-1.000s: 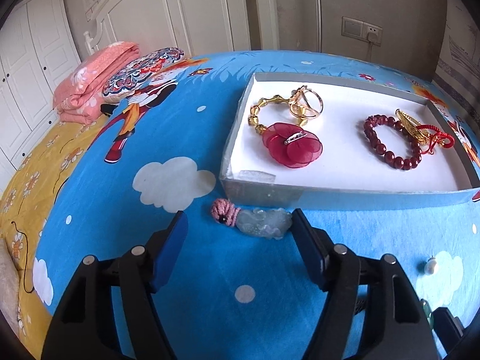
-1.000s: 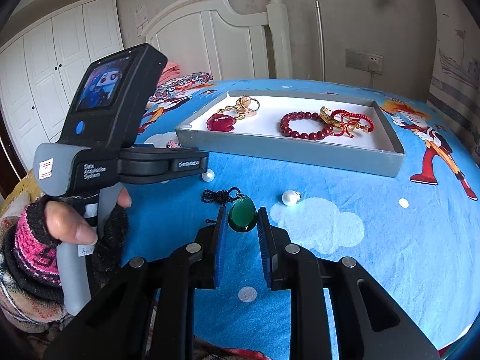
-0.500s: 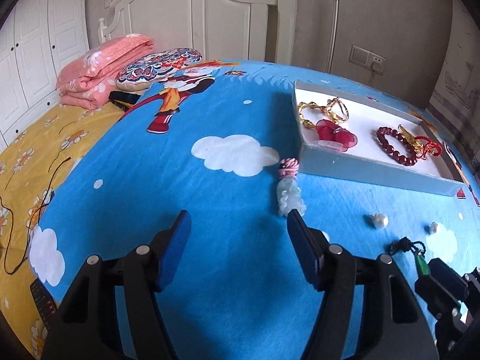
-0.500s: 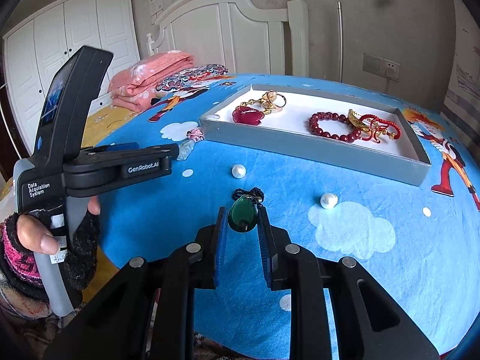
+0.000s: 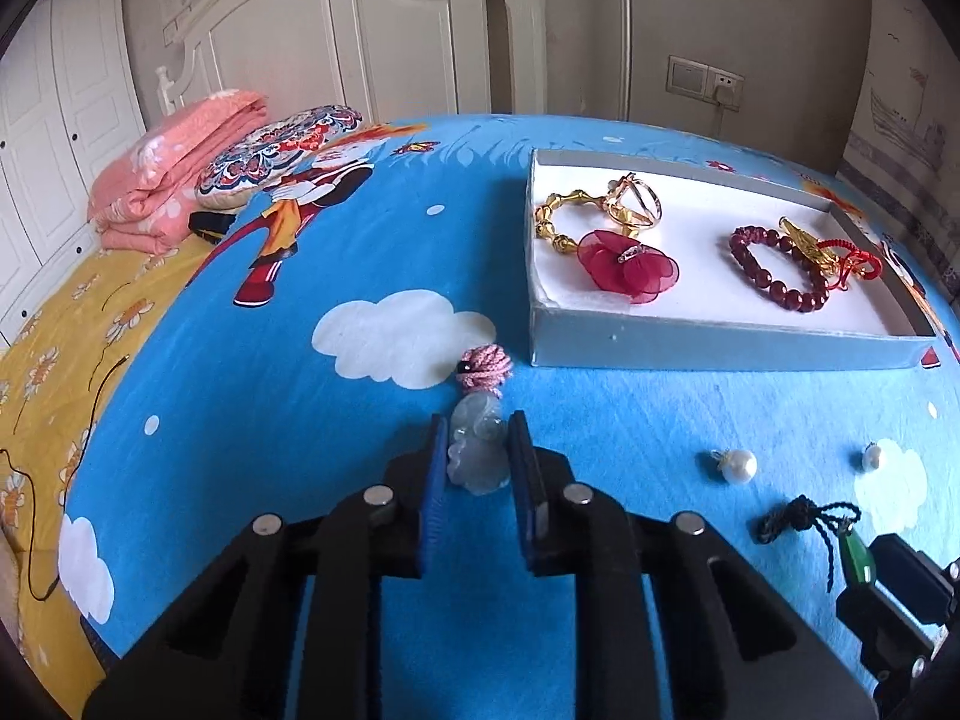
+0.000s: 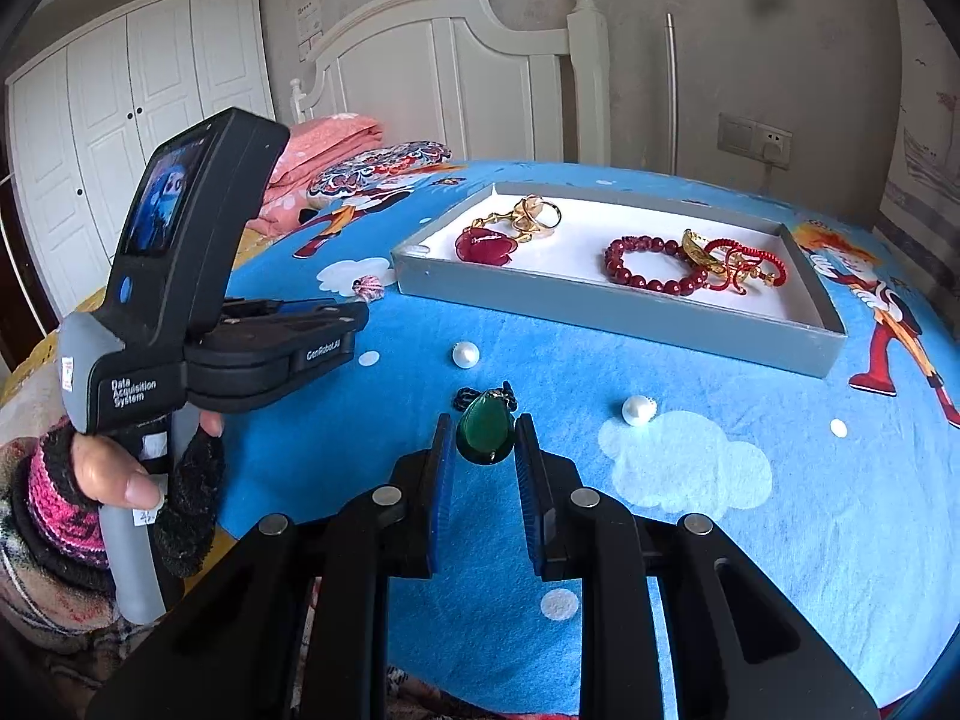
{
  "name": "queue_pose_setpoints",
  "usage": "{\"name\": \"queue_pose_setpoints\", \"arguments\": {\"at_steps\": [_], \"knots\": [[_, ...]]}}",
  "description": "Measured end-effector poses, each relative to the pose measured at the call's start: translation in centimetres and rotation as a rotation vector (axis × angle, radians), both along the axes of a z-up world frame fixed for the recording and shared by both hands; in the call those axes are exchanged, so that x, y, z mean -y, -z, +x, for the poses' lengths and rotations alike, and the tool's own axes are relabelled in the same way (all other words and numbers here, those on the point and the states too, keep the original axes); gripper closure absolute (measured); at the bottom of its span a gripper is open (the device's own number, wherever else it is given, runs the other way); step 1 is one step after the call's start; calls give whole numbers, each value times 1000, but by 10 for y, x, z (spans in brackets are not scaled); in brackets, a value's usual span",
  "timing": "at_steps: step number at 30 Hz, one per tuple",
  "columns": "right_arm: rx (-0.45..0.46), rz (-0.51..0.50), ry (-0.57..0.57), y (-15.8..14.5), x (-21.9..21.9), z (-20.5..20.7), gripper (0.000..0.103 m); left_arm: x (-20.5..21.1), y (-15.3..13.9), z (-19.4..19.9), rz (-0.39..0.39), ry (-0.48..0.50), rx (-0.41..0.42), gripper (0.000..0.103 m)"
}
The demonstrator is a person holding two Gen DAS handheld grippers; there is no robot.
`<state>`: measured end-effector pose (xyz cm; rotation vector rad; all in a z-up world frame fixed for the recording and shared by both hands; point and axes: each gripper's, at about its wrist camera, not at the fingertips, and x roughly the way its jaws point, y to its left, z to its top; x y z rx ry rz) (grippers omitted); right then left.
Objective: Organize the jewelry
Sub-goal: 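Grasp the pale jade carving with pink knot using the left tool, then carry both pendants over the tray and open both tools inside it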
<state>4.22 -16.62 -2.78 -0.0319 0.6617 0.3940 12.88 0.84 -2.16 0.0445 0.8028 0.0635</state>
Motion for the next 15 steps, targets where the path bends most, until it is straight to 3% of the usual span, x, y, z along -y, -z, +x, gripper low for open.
{"name": "queue_pose_setpoints", "arguments": {"at_steps": [8, 15], "knots": [[31, -18, 25, -3, 4, -10, 82, -5, -2, -50, -73, 58, 106, 83], [96, -22, 80, -13, 17, -25, 82, 5, -17, -87, -88, 92, 217, 83]]}}
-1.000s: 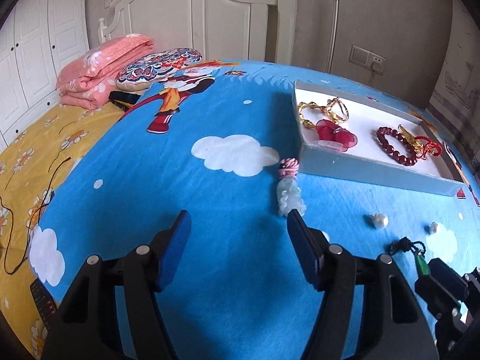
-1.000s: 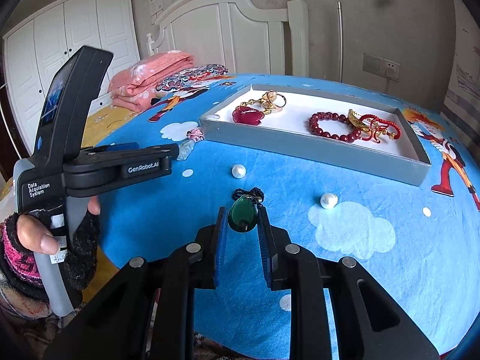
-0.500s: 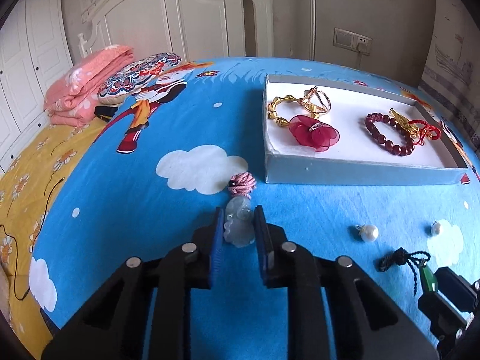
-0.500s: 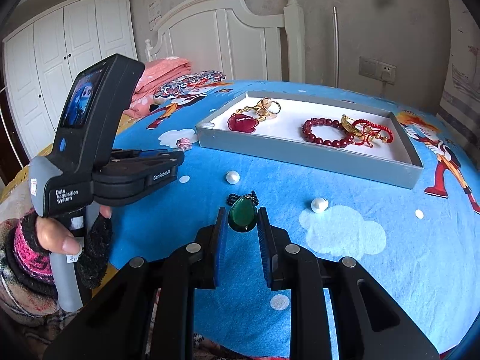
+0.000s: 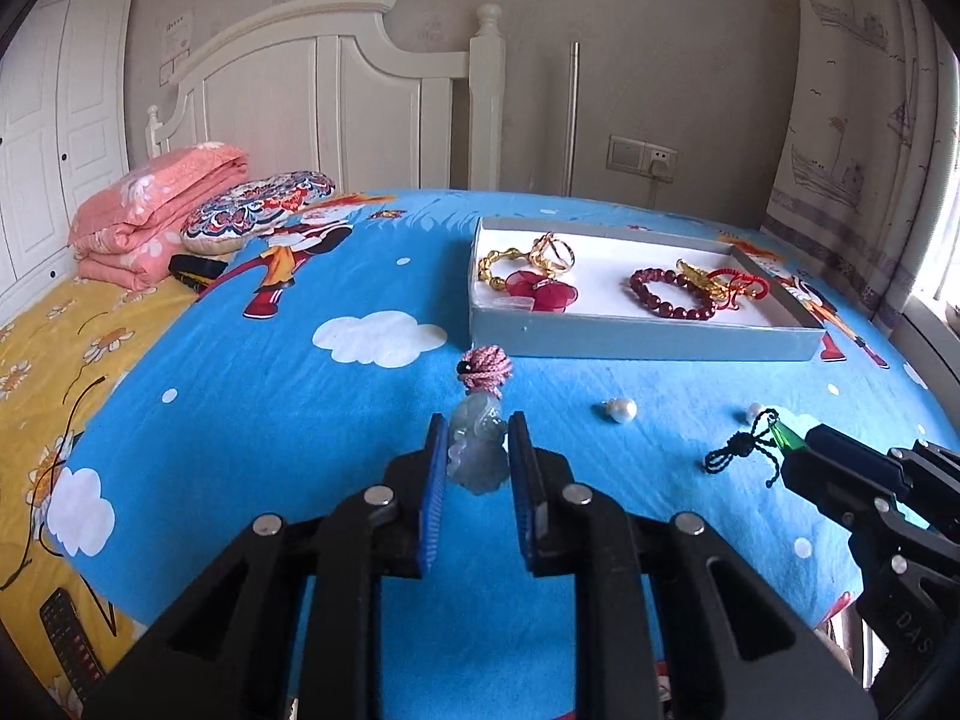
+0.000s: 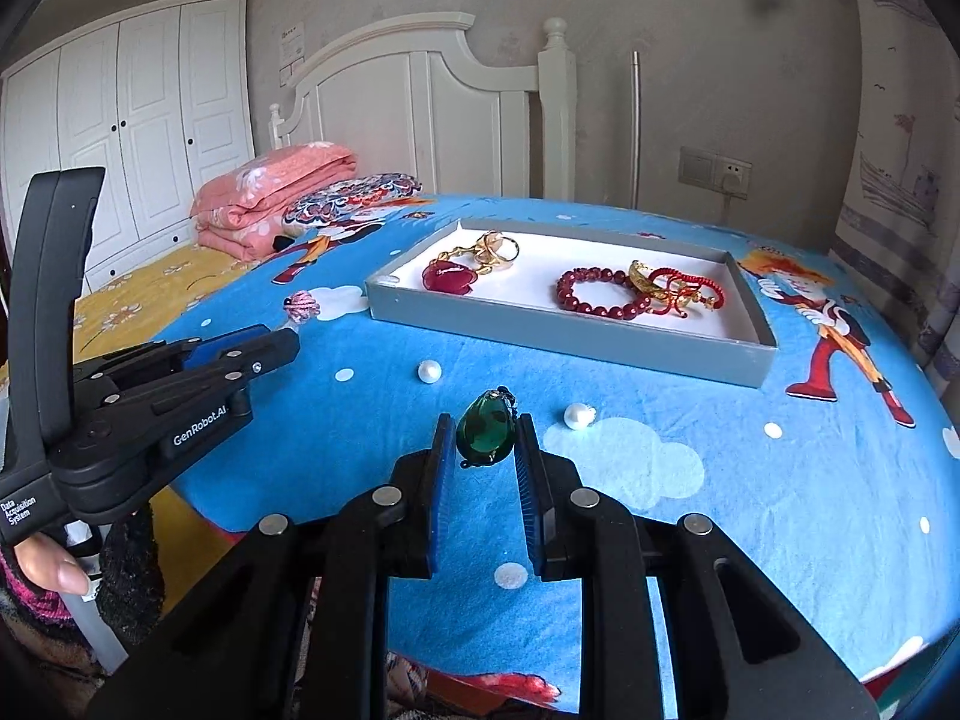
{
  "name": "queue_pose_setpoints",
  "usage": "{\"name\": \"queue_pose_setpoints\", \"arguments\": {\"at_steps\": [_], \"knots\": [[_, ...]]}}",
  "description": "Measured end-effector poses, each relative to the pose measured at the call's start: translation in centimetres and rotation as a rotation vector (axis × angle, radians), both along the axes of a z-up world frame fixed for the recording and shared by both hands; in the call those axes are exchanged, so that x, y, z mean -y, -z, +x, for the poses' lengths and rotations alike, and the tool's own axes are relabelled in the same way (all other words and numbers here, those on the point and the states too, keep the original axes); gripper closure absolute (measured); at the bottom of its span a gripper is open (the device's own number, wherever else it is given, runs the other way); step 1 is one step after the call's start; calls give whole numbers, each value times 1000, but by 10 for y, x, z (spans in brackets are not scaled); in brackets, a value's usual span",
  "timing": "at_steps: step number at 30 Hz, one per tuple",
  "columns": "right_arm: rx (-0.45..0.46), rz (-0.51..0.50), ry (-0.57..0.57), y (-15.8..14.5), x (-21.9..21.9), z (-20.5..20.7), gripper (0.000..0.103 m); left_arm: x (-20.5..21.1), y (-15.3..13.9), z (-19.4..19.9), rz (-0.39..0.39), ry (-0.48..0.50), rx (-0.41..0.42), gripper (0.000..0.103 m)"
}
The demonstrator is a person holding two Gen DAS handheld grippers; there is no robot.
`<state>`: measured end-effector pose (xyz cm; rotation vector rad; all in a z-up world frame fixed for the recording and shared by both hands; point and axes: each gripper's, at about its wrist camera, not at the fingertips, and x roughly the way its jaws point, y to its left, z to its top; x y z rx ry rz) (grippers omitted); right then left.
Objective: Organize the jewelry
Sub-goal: 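Carry both pendants over the tray and open both tools inside it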
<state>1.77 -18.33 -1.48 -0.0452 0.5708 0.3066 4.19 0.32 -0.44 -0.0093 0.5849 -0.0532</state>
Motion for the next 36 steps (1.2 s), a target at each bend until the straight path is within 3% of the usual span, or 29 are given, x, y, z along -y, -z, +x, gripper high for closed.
{"name": "queue_pose_setpoints", "arguments": {"at_steps": [13, 22, 28, 36], "knots": [[99, -3, 85, -16, 18, -23, 82, 44, -18, -40, 61, 76, 157, 83], [98, 6, 112, -19, 25, -13, 82, 66, -24, -42, 89, 129, 181, 83], [152, -13, 140, -44, 30, 23, 82, 75, -33, -13, 92, 118, 160, 83], [146, -42, 173, -65, 40, 100, 82, 94, -58, 75, 85, 82, 114, 83]]}}
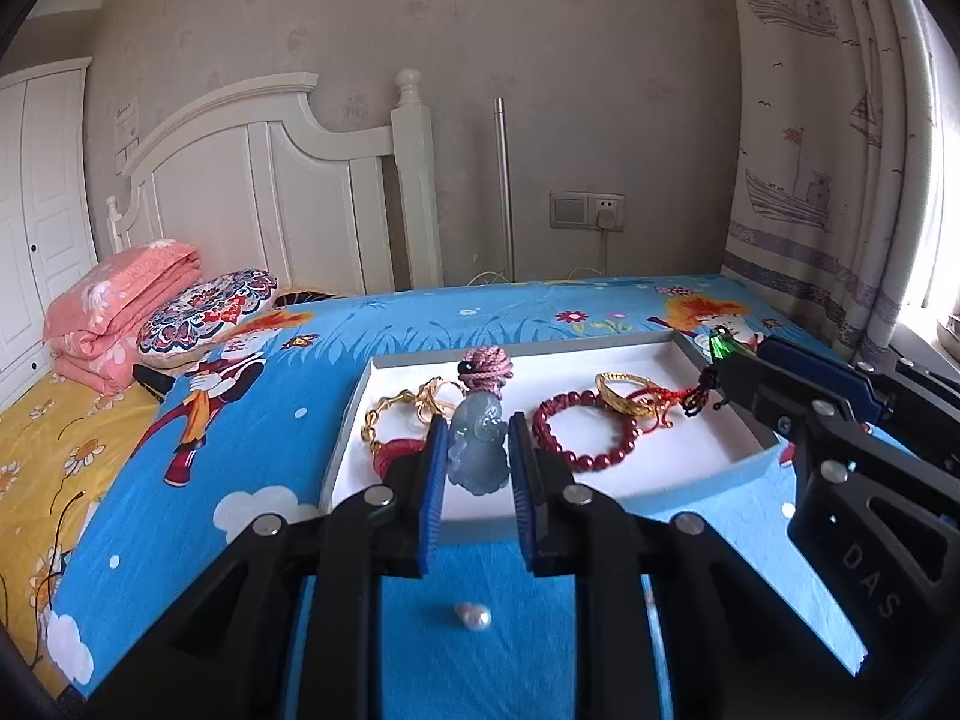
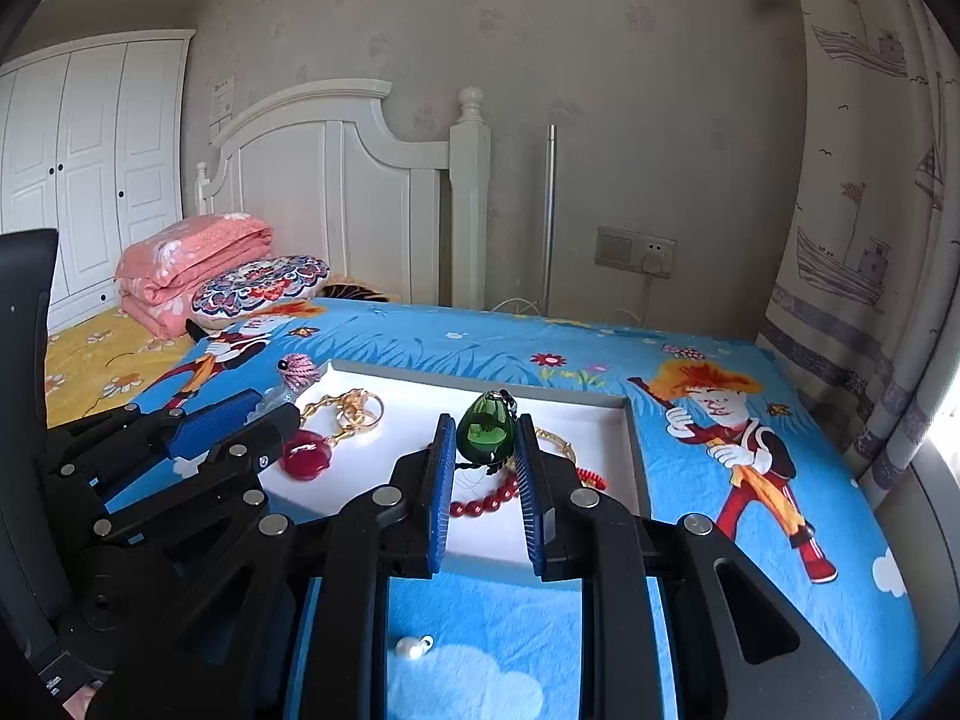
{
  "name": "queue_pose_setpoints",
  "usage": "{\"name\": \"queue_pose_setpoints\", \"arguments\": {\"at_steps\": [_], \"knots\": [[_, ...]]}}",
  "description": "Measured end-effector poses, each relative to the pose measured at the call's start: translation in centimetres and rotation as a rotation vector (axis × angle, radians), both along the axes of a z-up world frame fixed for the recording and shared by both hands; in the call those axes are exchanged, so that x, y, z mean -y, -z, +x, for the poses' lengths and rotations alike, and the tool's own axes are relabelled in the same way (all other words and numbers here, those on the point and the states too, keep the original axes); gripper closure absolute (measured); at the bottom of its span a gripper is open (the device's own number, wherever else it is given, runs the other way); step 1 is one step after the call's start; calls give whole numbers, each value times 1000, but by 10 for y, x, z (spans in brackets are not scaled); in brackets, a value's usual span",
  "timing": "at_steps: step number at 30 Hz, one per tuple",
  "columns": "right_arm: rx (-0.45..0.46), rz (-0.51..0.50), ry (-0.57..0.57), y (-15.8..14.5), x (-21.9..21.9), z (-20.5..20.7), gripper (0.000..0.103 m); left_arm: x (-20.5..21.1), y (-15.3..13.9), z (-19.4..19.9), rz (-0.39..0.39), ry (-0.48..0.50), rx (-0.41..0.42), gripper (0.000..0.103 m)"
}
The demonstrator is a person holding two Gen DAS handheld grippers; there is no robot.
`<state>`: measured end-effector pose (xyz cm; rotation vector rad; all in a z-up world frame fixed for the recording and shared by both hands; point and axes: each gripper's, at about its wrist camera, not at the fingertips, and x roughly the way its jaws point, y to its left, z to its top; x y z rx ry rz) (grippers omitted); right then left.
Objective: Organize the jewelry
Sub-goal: 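Carry both pendants over the tray and open both tools inside it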
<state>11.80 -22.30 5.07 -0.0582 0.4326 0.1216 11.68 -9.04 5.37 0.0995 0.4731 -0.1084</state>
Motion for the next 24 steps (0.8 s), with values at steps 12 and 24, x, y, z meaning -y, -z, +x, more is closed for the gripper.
{"name": "queue_pose_setpoints", "arguments": {"at_steps": [12, 24], "knots": [[-134, -31, 21, 24, 8, 91, 82, 1, 11, 116, 14, -98, -124, 83], [-181, 6, 37, 28, 16, 76, 60, -9, 11, 112, 33, -111, -105, 42]]}}
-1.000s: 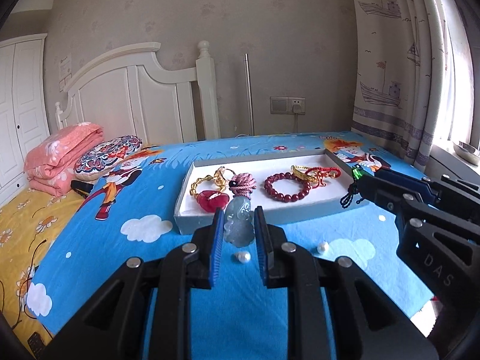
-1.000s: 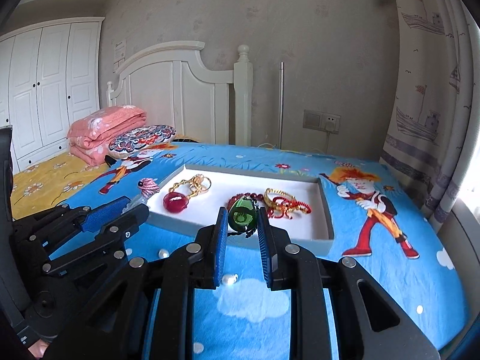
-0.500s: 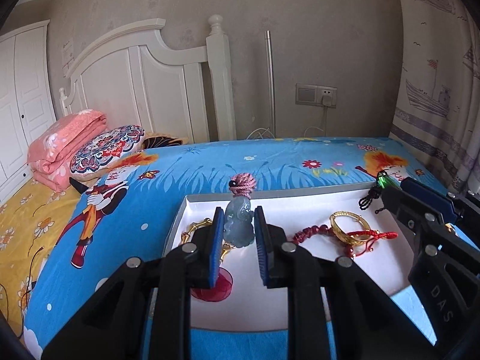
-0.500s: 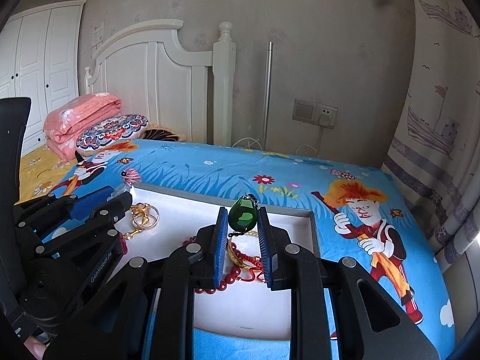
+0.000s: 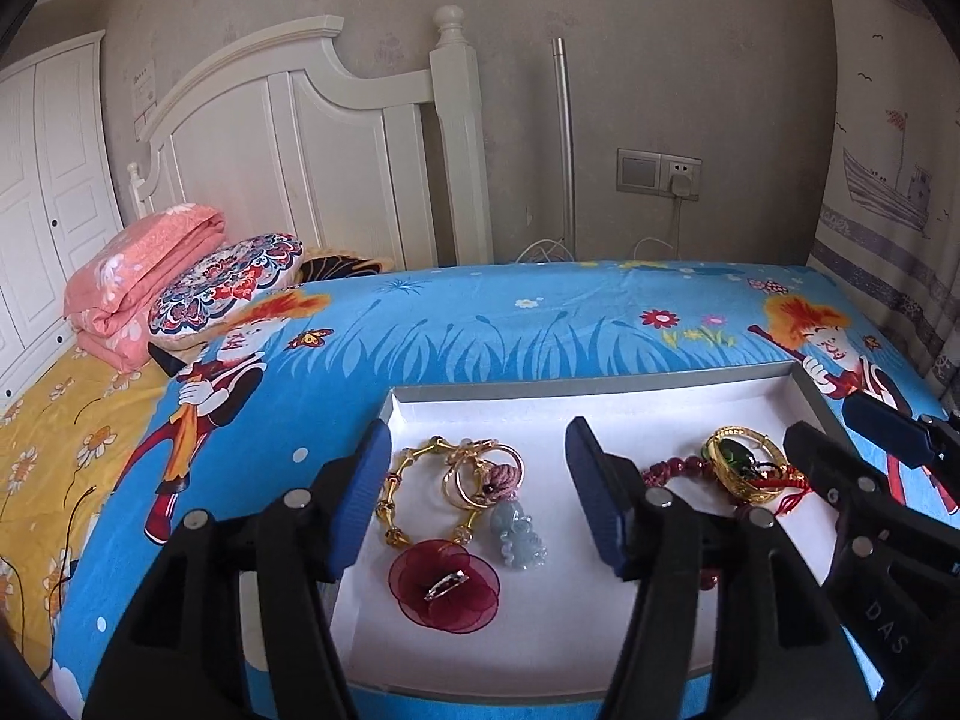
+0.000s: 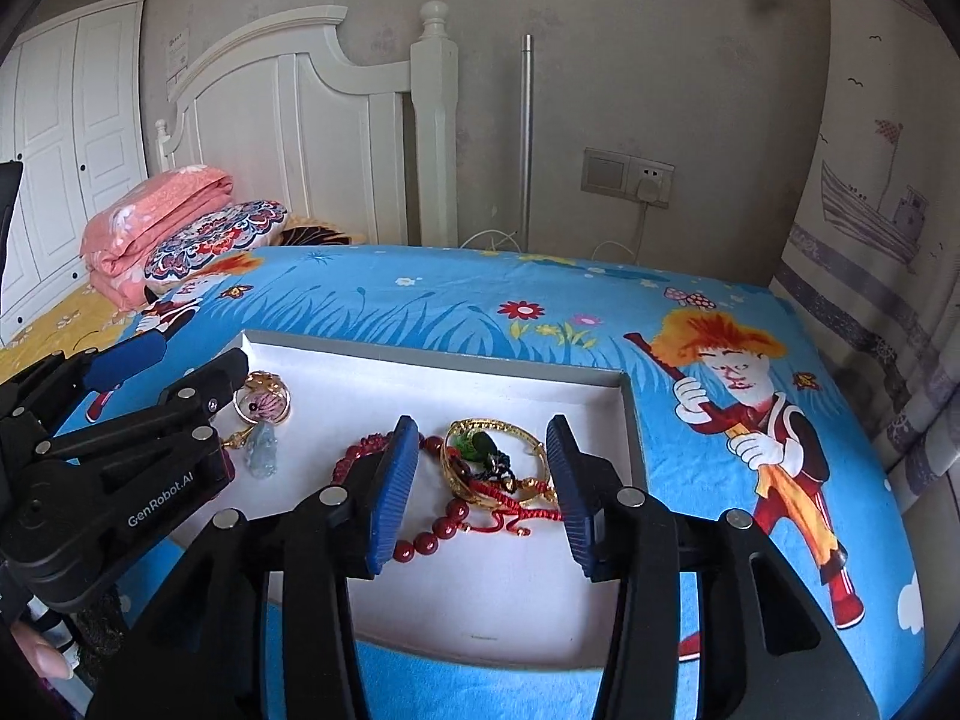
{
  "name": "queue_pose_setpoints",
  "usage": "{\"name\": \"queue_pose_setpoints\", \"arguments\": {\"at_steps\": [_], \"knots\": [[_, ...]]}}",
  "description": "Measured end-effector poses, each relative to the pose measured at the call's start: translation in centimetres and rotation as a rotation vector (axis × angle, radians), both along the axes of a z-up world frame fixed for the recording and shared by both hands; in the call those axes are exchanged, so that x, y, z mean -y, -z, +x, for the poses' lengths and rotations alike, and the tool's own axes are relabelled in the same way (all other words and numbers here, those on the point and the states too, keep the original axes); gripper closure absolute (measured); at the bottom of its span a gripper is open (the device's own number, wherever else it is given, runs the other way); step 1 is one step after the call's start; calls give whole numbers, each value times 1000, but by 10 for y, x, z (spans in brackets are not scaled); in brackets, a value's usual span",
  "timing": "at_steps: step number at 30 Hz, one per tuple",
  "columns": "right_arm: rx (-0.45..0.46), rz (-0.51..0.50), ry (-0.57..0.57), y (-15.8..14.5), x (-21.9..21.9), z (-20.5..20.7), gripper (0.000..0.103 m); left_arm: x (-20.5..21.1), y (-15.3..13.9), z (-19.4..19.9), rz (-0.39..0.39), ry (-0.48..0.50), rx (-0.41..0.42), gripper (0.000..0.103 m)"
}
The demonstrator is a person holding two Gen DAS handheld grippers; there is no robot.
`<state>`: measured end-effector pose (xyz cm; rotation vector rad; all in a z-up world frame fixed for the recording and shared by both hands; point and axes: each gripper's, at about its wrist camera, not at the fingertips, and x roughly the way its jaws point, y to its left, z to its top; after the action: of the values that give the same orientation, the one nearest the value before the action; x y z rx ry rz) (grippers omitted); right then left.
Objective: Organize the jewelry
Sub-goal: 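Carry both pendants over the tray and open both tools inside it, then raise both tools away from the tray toward the pearls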
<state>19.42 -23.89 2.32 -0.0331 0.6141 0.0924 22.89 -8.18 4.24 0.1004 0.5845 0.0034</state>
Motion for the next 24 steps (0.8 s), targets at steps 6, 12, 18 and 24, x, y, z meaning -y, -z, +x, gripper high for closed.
{"name": "queue_pose_setpoints", "arguments": {"at_steps": [6, 12, 18, 24], "knots": [[7, 51, 7, 5, 9, -55, 56, -15, -10, -48, -9, -12, 50, 22], [-25, 74, -10, 35, 9, -109, 56, -43, 8, -111, -28, -47, 64, 11], [-37, 64, -50, 48, -10, -124, 56, -62, 40, -141, -59, -66, -2, 11], [-68, 25, -69, 55, -31, -114, 56, -59, 52, -150, -36, -66, -1, 11]]}}
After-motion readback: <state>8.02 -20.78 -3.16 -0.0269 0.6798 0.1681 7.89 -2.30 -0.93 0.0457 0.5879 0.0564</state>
